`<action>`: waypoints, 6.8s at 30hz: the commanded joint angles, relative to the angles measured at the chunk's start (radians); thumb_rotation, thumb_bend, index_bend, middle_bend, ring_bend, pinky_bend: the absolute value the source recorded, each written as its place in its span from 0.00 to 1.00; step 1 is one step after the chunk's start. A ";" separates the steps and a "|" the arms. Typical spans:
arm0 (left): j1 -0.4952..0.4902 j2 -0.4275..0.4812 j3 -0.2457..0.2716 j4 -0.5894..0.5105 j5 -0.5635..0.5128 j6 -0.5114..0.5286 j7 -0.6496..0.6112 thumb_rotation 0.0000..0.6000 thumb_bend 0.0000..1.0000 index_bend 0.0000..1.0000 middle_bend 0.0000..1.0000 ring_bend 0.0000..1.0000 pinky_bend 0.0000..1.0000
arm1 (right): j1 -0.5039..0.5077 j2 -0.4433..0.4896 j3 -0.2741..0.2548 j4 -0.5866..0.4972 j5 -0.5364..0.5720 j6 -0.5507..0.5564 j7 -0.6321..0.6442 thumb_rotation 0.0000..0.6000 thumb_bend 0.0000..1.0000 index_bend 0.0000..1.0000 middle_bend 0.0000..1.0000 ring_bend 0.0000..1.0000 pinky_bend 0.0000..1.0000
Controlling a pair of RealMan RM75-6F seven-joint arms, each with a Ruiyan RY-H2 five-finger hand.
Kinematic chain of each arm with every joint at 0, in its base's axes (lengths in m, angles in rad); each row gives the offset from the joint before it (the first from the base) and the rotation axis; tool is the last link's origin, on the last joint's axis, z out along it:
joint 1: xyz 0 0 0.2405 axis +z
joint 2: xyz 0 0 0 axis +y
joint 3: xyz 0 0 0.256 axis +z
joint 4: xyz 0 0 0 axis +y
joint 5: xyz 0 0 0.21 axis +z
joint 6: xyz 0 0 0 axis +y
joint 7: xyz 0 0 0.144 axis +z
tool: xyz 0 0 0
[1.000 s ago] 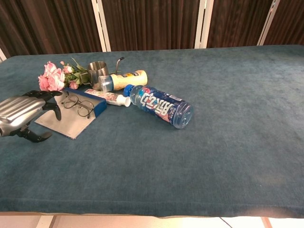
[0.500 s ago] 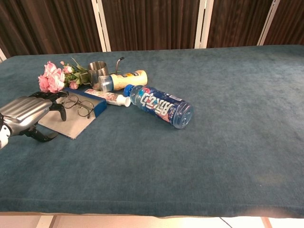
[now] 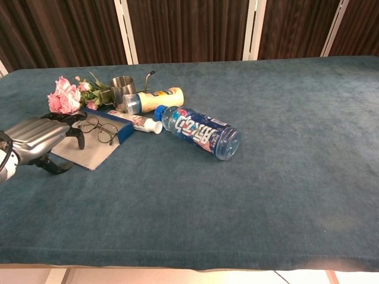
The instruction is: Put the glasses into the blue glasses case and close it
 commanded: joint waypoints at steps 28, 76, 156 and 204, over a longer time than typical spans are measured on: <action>-0.018 -0.042 -0.028 0.051 0.012 -0.019 -0.198 1.00 0.27 0.42 0.01 0.00 0.06 | -0.003 0.005 -0.002 -0.002 -0.006 0.008 0.013 1.00 0.22 0.00 0.00 0.00 0.00; -0.233 -0.368 -0.198 0.596 0.023 -0.034 -0.526 1.00 0.34 0.58 0.06 0.00 0.06 | -0.006 0.034 0.021 -0.003 0.015 0.029 0.067 1.00 0.22 0.00 0.00 0.00 0.00; -0.126 0.032 -0.168 -0.074 -0.195 -0.049 -0.041 1.00 0.56 0.66 0.10 0.00 0.05 | 0.008 -0.003 -0.001 -0.003 0.005 -0.014 0.002 1.00 0.22 0.00 0.00 0.00 0.00; -0.190 0.067 -0.100 -0.020 -0.290 -0.149 -0.034 1.00 0.39 0.13 0.00 0.00 0.01 | 0.005 0.007 -0.002 -0.008 0.008 -0.008 0.021 1.00 0.22 0.00 0.00 0.00 0.00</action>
